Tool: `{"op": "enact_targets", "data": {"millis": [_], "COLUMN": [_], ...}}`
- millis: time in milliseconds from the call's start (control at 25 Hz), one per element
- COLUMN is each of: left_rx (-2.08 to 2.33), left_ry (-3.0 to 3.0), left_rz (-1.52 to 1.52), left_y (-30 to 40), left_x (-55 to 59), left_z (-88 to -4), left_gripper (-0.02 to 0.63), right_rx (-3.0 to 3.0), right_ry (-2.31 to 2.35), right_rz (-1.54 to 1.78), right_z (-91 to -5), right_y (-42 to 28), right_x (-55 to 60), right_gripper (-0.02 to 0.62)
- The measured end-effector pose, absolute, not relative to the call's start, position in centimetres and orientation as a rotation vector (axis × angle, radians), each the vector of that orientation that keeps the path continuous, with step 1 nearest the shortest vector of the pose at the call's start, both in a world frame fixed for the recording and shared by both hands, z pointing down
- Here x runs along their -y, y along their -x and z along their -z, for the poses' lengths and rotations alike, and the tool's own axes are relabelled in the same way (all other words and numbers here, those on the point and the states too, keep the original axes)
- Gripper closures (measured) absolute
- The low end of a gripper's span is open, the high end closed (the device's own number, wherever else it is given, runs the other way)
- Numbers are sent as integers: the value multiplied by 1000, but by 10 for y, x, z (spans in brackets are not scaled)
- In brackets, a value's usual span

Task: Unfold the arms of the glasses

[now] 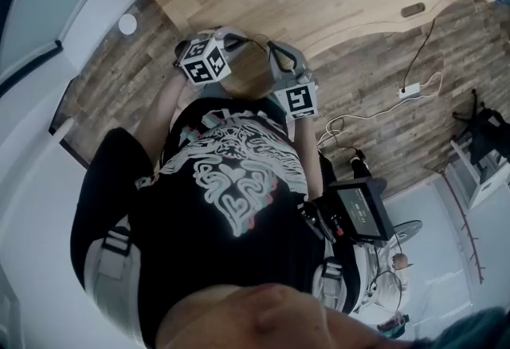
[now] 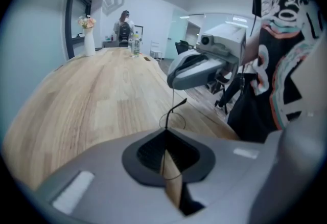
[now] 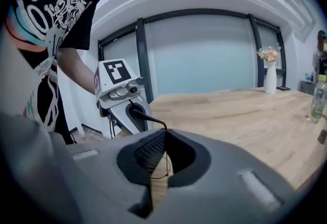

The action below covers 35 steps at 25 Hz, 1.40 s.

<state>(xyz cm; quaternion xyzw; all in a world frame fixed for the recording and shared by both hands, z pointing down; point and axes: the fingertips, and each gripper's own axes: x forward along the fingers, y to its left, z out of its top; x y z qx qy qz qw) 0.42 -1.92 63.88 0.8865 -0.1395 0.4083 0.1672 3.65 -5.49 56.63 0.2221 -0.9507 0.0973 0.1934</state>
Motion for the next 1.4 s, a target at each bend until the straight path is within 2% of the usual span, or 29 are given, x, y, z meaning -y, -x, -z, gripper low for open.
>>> {"op": "enact_targets", "data": {"millis": [720, 1120, 1400], "left_rx": [501, 727, 760], "left_ry": [-2590, -2402, -2349], "left_rz": [-760, -358, -260], "left_y": [-4, 25, 26], "left_x": [30, 53, 48], "left_z": [-584, -567, -558], "left_gripper": [617, 615, 615], "right_rx": [2659, 2685, 2705], "right_ry": [-906, -1079, -1104], "right_rz": [-482, -638, -664], "right_z": [-548, -543, -530], "right_y": [-65, -75, -79], "right_x": [47, 50, 45], "right_gripper": [595, 595, 595]}}
